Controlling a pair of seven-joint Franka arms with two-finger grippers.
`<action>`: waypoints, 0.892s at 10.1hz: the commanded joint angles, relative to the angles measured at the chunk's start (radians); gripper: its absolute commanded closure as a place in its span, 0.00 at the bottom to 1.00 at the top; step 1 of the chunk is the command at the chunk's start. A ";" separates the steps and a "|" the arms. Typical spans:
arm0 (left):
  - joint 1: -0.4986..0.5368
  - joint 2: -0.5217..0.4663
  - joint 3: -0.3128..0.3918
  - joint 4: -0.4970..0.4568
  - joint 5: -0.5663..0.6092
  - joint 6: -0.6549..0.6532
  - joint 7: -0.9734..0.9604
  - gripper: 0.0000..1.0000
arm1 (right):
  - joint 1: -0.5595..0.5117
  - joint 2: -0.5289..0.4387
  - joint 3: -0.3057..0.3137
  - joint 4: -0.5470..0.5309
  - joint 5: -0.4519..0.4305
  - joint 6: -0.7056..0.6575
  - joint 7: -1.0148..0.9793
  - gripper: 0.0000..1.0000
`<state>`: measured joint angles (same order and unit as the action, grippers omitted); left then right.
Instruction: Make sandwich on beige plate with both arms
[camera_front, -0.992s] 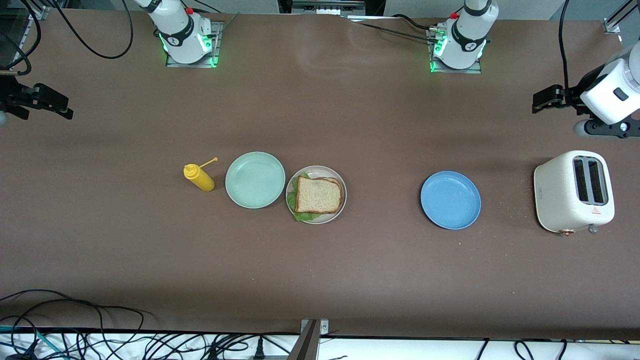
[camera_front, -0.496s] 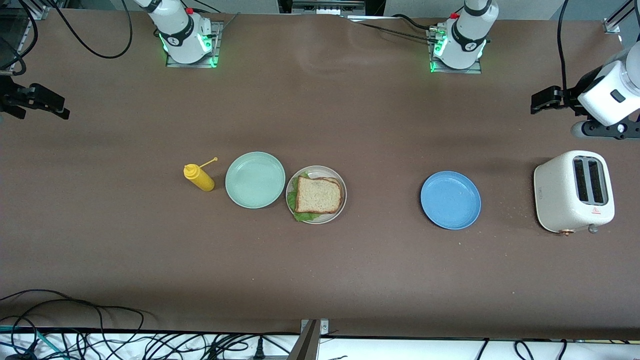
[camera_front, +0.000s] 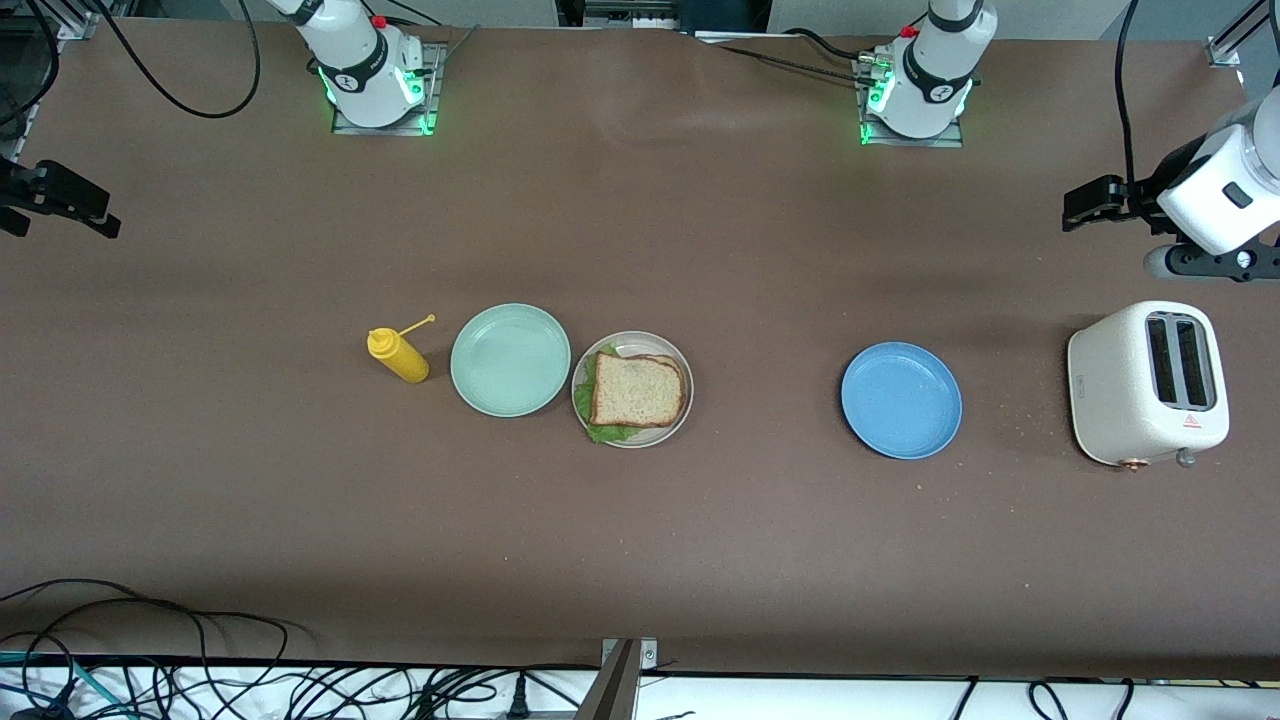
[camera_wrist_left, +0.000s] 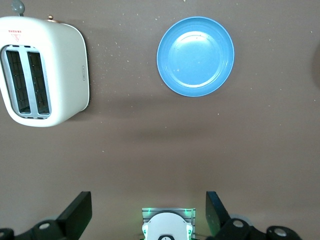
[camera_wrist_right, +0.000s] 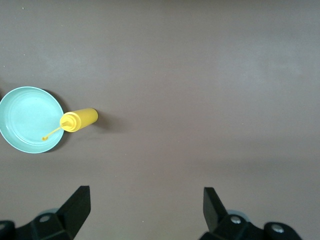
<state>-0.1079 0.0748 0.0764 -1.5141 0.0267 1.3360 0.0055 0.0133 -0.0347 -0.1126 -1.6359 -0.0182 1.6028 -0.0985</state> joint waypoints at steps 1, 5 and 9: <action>0.039 0.011 -0.004 0.012 -0.011 0.006 0.004 0.00 | 0.001 0.009 0.002 0.021 -0.008 -0.014 -0.001 0.00; 0.039 0.016 -0.007 0.034 -0.010 0.005 -0.004 0.00 | 0.001 0.009 0.002 0.022 -0.005 -0.014 -0.001 0.00; 0.036 0.016 -0.009 0.035 -0.005 0.005 -0.006 0.00 | 0.004 0.009 0.004 0.021 -0.003 -0.017 -0.006 0.00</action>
<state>-0.0751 0.0778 0.0745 -1.5071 0.0266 1.3440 0.0059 0.0143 -0.0341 -0.1116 -1.6359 -0.0181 1.6021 -0.0988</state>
